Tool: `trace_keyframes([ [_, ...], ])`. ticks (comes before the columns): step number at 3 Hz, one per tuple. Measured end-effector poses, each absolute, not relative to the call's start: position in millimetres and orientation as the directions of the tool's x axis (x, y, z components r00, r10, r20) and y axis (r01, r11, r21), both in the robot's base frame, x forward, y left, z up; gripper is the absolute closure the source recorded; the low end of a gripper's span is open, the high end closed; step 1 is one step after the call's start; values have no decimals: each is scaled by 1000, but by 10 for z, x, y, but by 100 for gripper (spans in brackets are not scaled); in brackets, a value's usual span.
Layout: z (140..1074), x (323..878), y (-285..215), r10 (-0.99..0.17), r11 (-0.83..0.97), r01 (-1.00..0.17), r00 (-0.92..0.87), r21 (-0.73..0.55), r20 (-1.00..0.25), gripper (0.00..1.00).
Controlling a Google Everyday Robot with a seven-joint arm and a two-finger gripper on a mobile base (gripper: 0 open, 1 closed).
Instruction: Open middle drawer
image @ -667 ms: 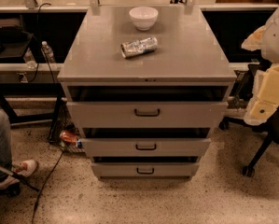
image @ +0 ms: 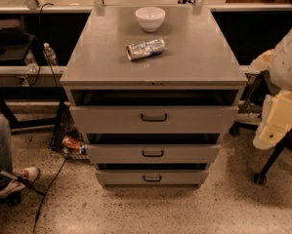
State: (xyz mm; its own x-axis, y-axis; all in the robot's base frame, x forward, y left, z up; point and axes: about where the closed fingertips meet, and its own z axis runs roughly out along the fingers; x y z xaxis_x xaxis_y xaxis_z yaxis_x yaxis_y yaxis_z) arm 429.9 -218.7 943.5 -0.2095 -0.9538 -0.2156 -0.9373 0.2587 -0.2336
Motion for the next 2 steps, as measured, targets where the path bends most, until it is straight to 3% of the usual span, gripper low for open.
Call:
trace_keyframes([
  [2,8092,3729,-2103,-922,248,-968,-226,-30,-313,0],
])
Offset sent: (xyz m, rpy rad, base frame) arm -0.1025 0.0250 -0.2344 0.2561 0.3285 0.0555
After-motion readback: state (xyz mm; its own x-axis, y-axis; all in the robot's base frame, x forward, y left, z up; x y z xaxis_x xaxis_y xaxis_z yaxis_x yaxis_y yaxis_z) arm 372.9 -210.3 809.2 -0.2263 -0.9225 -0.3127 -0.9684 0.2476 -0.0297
